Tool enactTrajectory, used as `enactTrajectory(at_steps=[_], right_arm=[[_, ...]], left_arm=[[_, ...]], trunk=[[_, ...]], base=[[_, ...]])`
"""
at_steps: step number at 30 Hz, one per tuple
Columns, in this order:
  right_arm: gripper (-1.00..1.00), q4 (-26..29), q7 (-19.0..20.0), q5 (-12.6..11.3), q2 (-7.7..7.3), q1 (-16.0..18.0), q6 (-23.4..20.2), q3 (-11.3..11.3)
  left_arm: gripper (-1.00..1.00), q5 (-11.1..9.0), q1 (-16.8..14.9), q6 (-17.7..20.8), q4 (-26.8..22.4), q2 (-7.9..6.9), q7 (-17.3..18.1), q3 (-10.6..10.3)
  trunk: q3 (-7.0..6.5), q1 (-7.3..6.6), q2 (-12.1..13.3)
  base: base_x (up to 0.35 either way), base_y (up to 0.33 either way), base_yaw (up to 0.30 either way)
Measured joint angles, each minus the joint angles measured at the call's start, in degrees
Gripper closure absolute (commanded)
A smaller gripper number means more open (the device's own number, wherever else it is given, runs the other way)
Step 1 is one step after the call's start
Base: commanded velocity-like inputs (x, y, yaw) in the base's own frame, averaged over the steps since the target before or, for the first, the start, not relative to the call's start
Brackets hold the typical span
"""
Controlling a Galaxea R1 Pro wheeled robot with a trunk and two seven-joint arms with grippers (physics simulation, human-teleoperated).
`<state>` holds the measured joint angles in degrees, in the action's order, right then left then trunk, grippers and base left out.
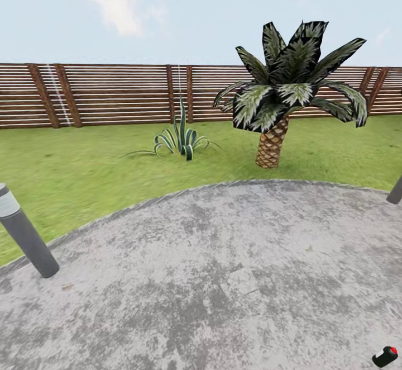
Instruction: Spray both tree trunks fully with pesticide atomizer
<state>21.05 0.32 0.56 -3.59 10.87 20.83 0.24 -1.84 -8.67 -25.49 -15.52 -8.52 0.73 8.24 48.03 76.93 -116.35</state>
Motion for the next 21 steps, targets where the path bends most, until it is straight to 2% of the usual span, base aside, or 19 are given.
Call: enactTrajectory(at_steps=[21], right_arm=[[-1.0,-0.1,0.0,0.0,0.0,0.0,0.0,0.0]], left_arm=[[-1.0,0.0,0.0,0.0,0.0,0.0,0.0,0.0]], trunk=[[0.0,0.0,0.0]], base=[[0.336,0.0,0.0]])
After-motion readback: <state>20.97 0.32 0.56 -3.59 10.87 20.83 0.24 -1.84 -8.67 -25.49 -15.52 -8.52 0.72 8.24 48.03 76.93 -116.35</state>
